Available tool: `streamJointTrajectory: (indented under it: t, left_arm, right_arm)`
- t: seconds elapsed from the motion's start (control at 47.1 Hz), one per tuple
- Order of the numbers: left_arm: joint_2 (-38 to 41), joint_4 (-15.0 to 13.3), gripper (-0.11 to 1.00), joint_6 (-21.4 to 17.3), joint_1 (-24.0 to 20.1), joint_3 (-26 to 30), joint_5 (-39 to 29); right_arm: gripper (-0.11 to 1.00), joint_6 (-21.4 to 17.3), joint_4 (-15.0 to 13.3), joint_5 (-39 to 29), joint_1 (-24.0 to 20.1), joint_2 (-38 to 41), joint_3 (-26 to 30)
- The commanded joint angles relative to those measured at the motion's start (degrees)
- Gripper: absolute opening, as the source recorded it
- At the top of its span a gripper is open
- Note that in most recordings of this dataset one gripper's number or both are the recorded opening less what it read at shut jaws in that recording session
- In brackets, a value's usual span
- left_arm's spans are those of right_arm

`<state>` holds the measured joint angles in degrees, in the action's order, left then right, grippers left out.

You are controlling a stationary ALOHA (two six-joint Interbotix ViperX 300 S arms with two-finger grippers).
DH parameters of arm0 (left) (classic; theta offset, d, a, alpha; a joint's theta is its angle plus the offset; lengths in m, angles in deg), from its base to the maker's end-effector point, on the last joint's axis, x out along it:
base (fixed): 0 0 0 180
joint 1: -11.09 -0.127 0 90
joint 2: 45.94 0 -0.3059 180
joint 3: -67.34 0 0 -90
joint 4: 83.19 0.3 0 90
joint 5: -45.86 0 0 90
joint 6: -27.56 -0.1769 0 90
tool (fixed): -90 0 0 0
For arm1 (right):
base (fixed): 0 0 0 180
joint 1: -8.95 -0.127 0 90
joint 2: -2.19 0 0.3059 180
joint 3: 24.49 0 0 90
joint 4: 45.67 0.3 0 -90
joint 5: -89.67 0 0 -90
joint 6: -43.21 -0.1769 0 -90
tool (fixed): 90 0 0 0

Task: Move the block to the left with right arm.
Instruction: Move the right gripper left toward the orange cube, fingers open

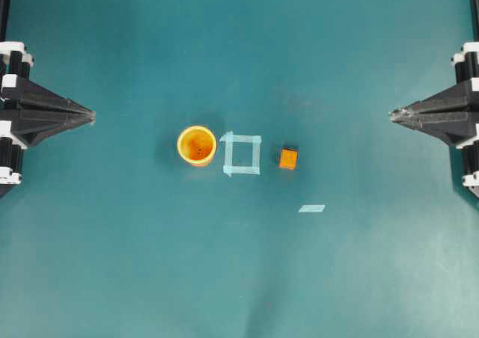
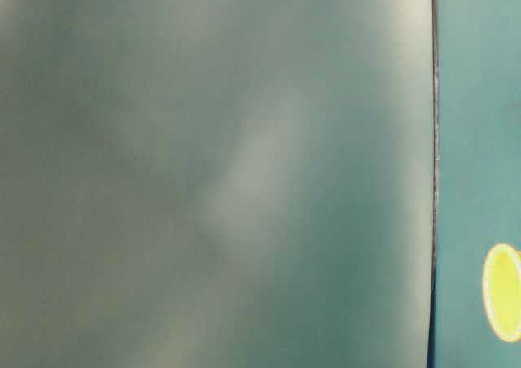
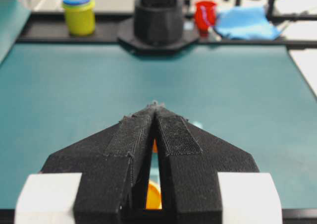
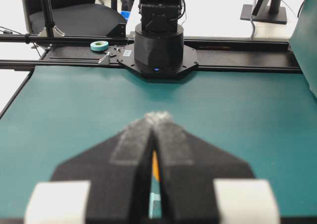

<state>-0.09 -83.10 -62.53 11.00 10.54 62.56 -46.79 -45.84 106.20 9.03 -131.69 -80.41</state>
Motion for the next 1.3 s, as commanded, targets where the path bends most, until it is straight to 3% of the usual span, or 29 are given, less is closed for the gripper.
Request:
streamJointTrajectory:
  t: [0.0, 0.234, 0.467, 0.573, 0.722, 0.849, 0.998, 1.274]
  left_arm:
    - [-3.43, 0.44, 0.0, 0.26, 0.26, 0.26, -3.96]
    - [-19.6, 0.44, 0.0, 0.7, 0.26, -0.97, -21.18]
    - [-34.63, 0.44, 0.0, 1.58, -0.09, -1.58, -37.35]
    - [-37.71, 0.44, 0.0, 1.67, -0.97, -1.05, -42.01]
    - [-37.88, 0.44, 0.0, 1.76, -1.32, -1.05, -44.03]
    - [-37.71, 0.44, 0.0, 1.76, -1.32, -1.14, -44.12]
    - [-37.62, 0.44, 0.0, 1.67, -1.32, -1.14, -44.21]
    - [-37.71, 0.44, 0.0, 1.67, -1.32, -1.05, -44.21]
  right_arm:
    - [-0.01, -0.35, 0.44, 0.26, 0.18, 0.62, 0.88]
    - [0.0, -1.93, 0.53, -2.46, 1.23, 6.42, 2.72]
    - [0.0, -2.29, 0.53, -2.9, 2.29, 18.37, 5.89]
    - [0.11, -3.87, 0.53, -3.34, 2.29, 24.26, 7.82]
    - [0.43, -5.45, 0.53, -7.29, 2.37, 31.73, 10.9]
    - [0.59, -5.54, 0.53, -15.38, 2.29, 38.85, 14.85]
    - [0.61, -5.71, 0.62, -21.45, 2.29, 46.49, 19.25]
    - [0.66, -7.12, 0.62, -21.62, 2.37, 55.46, 24.52]
